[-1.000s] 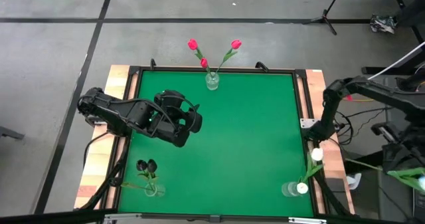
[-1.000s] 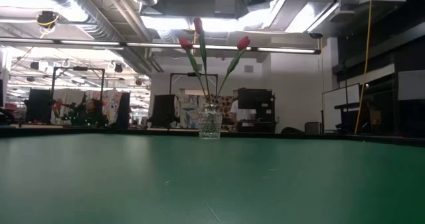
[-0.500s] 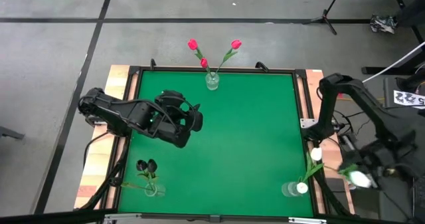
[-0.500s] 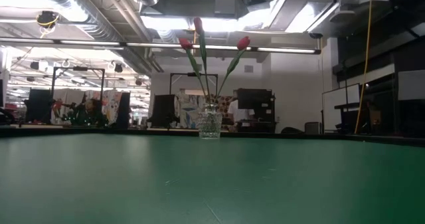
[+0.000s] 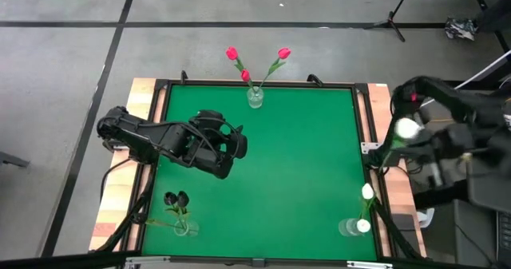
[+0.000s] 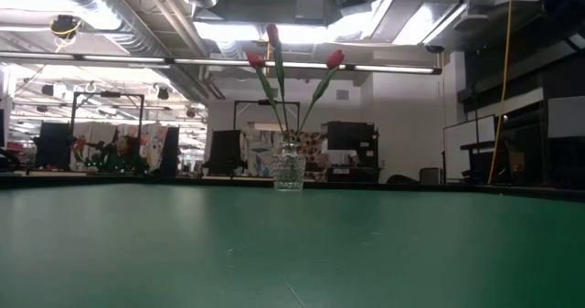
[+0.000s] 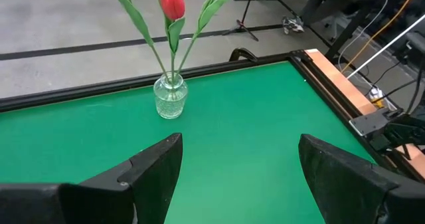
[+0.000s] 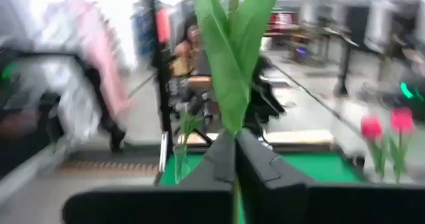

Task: Sort flowers into vase by color
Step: Put the white flower into the bottom right transparent vase

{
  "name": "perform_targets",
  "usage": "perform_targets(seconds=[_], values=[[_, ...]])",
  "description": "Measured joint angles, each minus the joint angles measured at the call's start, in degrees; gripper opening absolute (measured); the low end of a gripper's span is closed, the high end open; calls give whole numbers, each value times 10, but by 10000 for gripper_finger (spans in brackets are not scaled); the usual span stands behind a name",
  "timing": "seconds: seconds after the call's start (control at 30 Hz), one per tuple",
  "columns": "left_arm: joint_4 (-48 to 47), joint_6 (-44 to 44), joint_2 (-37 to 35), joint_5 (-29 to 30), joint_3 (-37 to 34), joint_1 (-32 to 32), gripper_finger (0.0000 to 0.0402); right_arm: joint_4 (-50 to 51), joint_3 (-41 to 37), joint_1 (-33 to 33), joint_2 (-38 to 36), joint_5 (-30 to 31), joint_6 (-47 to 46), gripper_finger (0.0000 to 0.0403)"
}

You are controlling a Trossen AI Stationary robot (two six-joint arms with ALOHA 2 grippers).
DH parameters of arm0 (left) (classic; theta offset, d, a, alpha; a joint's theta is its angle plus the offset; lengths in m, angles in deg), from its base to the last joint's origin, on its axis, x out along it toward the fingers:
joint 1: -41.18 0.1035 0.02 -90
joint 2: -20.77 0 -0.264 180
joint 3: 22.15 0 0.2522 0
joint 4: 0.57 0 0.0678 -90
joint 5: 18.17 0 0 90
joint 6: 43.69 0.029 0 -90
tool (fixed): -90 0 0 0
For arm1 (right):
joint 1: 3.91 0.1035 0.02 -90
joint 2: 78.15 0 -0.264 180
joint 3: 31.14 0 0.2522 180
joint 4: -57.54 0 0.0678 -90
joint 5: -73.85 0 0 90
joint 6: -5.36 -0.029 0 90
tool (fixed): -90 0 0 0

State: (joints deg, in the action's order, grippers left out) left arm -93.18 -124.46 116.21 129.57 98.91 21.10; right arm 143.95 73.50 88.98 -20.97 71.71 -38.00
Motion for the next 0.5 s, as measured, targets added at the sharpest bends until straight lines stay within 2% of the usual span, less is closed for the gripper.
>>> perform_targets(seconds=[0.07, 0.13, 0.17, 0.2, 0.27, 0.3, 0.33, 0.37, 0.5], values=[[0, 0, 0, 0, 0, 0, 294, -25, 60, 33, 5, -16, 155, 0], [0, 0, 0, 0, 0, 0, 294, -98, 111, 73, 6, -75, 291, 0], [0, -1, 0, 0, 0, 0, 294, -149, 131, 93, 6, -139, 376, 0], [0, -2, 0, 0, 0, 0, 294, -209, 148, 112, 4, -227, 467, 0], [0, -2, 0, 0, 0, 0, 294, -304, 175, 139, -2, -449, 620, 0], [0, -2, 0, 0, 0, 0, 294, -317, 187, 150, -7, -543, 660, 0], [0, -2, 0, 0, 0, 0, 294, -321, 194, 158, -13, -599, 680, 0], [1, -2, 0, 0, 0, 0, 294, -326, 195, 162, -22, -612, 682, 0], [2, -2, 0, 0, 0, -1, 294, -340, 127, 162, -53, -585, 678, 0]])
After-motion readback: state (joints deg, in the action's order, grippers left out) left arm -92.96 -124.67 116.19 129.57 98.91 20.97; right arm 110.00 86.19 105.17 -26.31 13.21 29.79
